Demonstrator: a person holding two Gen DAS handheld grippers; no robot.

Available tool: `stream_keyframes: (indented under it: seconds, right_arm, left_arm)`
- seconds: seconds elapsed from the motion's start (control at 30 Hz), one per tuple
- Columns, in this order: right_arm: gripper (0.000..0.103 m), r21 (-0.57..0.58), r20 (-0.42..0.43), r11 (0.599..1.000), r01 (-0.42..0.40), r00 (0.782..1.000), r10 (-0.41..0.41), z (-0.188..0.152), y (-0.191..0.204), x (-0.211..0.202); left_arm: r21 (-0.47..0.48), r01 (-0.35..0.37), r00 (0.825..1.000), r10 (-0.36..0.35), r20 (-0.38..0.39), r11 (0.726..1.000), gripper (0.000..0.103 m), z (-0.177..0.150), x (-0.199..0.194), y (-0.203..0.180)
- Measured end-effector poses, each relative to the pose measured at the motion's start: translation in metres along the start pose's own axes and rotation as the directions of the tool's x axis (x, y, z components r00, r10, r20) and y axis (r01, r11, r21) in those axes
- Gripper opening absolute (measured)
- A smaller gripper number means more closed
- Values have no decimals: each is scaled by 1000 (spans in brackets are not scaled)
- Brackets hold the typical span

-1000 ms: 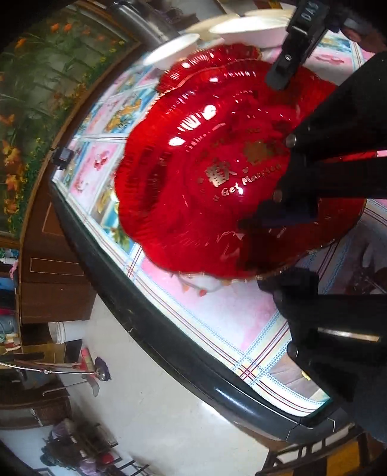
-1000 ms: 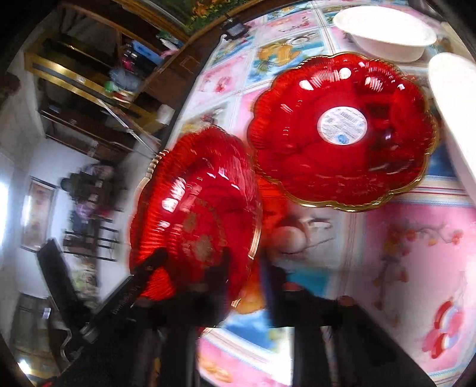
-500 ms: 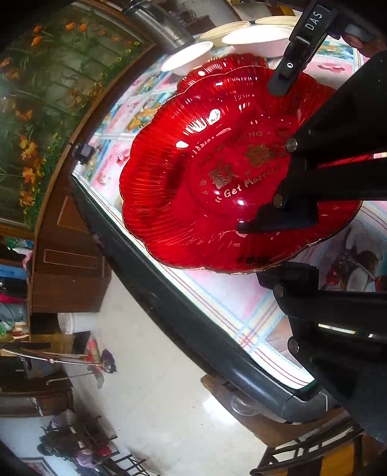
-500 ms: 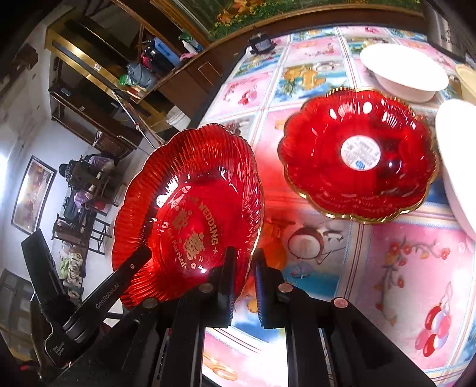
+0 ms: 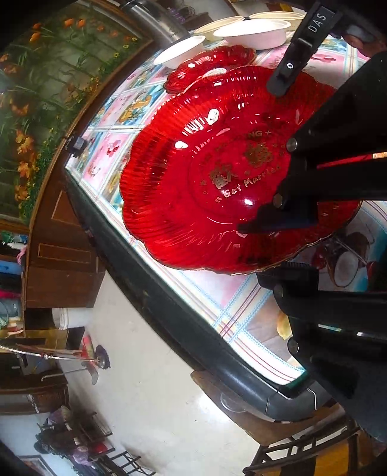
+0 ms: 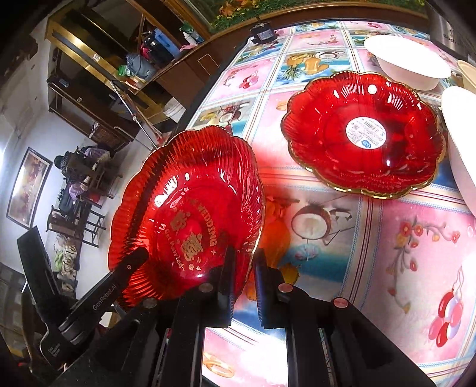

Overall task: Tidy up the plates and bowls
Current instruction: 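Grasp the large red WEDDING plate with the left tool and reposition it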

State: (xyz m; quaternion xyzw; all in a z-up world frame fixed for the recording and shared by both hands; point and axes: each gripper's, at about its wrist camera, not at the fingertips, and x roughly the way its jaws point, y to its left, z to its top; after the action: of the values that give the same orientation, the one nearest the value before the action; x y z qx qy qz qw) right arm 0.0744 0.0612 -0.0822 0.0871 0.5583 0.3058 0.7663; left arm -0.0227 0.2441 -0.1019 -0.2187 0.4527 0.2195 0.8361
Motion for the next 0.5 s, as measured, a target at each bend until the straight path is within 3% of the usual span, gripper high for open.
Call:
stream_keyframes:
  seconds: [0.07,0.17,0.2,0.4,0.5]
  right_arm:
    - [23,-4,-7,1000,-6,1000,6,0,0,2]
    - [57,-8,5,999,-39,999,39,-1,0,-1]
    - [63,-6,13,999,-43,999,43,-1,-1,-3]
    - [71,87,64,992,-89,994,83,-5,-27,-24]
    - [75,157,125,981,-110,988,91,-6,-51,-43]
  left_arm:
    - [-21,4,1000,-4,-23,1000,20,0,5,3]
    - [-16,-11,1000,11,-12,1000,44,-3,3,4]
    - [-19,-21,1000,21,4,1000,55,-3,-1,4]
    - [-69,-18,996,24,88,997,62,3,-32,17]
    - [-70,41,985,-29,170,997,73,12,-56,8]
